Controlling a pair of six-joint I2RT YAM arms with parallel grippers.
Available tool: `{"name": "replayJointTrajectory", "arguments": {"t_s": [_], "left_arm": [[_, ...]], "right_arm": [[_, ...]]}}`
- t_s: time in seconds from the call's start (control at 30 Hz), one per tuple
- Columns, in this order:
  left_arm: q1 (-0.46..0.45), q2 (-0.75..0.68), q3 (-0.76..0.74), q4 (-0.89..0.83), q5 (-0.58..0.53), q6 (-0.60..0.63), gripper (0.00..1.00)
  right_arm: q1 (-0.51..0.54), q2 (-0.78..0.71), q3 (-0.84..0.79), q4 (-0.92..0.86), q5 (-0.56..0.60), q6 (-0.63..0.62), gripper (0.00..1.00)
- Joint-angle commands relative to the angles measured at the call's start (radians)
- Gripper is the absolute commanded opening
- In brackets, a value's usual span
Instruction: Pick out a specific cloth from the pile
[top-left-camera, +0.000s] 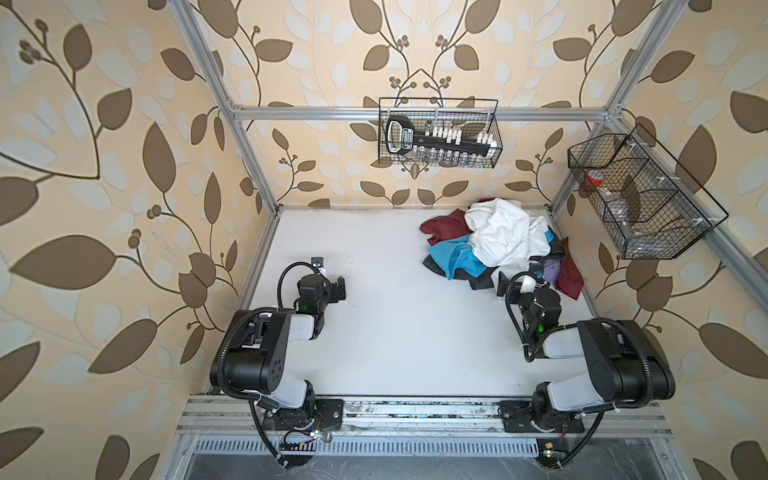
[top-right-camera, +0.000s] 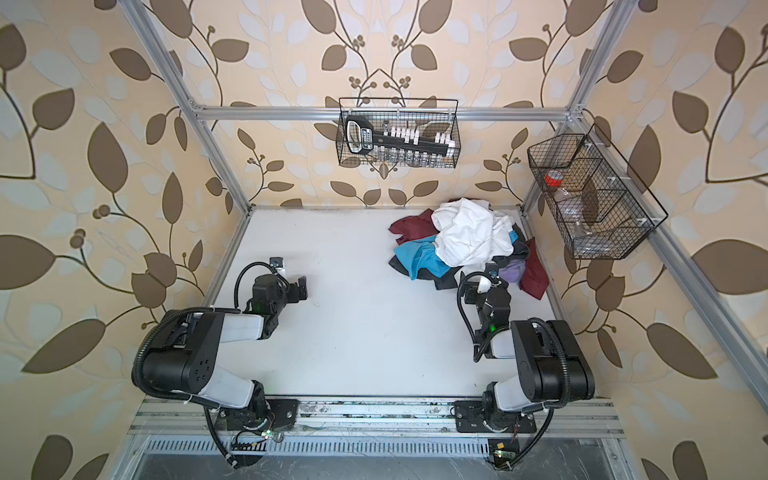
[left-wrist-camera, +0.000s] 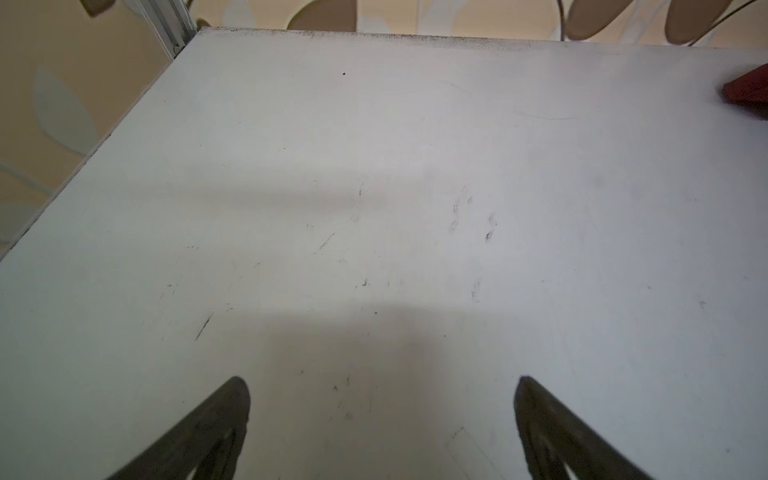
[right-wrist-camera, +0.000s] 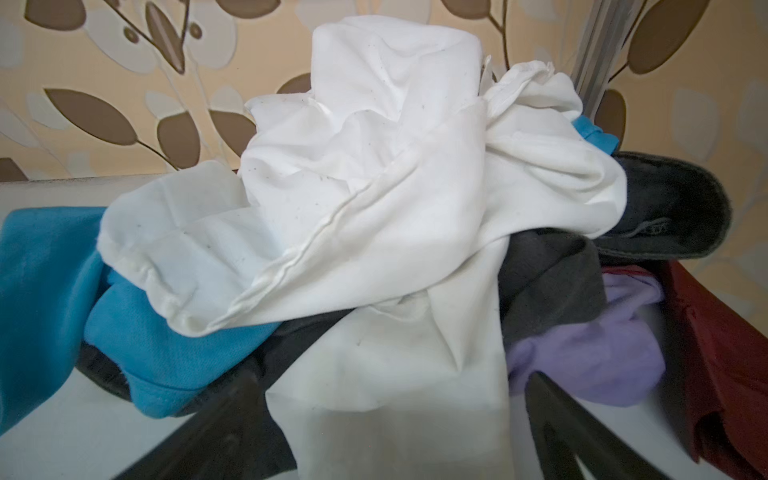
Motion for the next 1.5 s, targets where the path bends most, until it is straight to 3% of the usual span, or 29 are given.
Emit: {"name": "replayJointTrajectory", "arguments": {"t_s": [0.0,1.07,1.17,1.27,1.47], "left_arm": [[0.005,-0.014,0.006,0.023,0.002,-0.003,0.99],[0.005,-0.018,0.005,0.022,0.002,-0.003,0.99],[0.004,-0.055,0.016,-0.012,-0.081,-0.028,0.99],[0.003,-0.179,0.104,-0.266,-0.135,-0.065,0.99],[0.0,-0.41,0.143,-0.464,0.001,-0.1,0.99]], "right_arm": [[0.002,0.009,0.018,0.01,0.002,-0.002,1.0],[0.002,0.003,0.022,0.008,0.013,-0.001,1.0],[0.004,-0.074,0.093,-0.188,0.073,0.024,1.0],[0.006,-0.157,0.176,-0.42,0.101,0.046,1.0],[0.011,-0.286,0.328,-0.783,0.089,0.097,1.0]]}}
